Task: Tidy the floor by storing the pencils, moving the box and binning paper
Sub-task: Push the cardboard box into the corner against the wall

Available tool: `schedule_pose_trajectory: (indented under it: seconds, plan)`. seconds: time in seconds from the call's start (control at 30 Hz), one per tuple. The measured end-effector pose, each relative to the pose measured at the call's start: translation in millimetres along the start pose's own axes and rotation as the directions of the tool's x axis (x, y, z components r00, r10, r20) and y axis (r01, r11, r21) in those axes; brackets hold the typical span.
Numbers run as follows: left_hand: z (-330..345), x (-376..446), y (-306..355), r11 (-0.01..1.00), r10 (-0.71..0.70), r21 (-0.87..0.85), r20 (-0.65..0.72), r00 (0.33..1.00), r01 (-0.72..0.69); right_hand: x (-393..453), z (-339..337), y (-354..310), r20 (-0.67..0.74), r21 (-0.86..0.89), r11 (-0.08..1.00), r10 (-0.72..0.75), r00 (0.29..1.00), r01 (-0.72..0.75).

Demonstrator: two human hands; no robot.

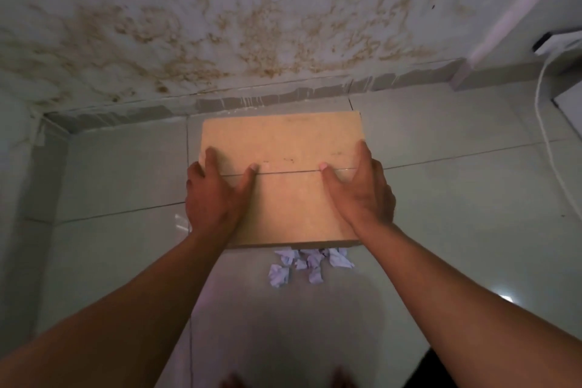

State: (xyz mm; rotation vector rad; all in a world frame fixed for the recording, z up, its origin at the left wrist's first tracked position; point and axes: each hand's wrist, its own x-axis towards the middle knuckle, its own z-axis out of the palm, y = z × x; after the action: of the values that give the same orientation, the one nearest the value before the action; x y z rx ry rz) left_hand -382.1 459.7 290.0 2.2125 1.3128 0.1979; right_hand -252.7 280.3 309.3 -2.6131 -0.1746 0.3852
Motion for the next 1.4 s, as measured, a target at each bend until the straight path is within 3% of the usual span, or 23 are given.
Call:
schedule_pose_trajectory:
  seconds: [0.23, 0.4, 0.63, 0.97, 1.4]
  plan:
    - [-183.5, -39.4, 92.6, 0.998, -0.065, 0.011, -0.038, 0.997, 0.065, -57.8, -158.9, -106.5, 0.004, -0.032, 0.998, -0.053, 0.999, 0.053]
    - [-308.8, -60.8, 144.0, 0.993, -0.111, 0.026, -0.129, 0.985, 0.115, -88.6, -254.8, -190.6, 0.030, -0.051, 0.981, -0.186, 0.982, 0.187]
    - [-435.7, -75.5, 167.0, 0.982, -0.187, -0.019, -0.292, 0.938, 0.190, -112.4, -327.5, -299.2, 0.074, -0.093, 0.912, -0.393, 0.916, 0.399]
    - [-519.1, -46.7, 131.8, 0.923, -0.383, -0.166, -0.487, 0.785, 0.347, -113.6, -315.1, -442.2, 0.200, -0.044, 0.760, -0.629, 0.751, 0.649]
    - [-542.3, 20.2, 94.0, 0.800, -0.594, -0.296, -0.514, 0.618, 0.523, -74.9, -252.0, -563.6, 0.387, -0.020, 0.589, -0.741, 0.549, 0.808]
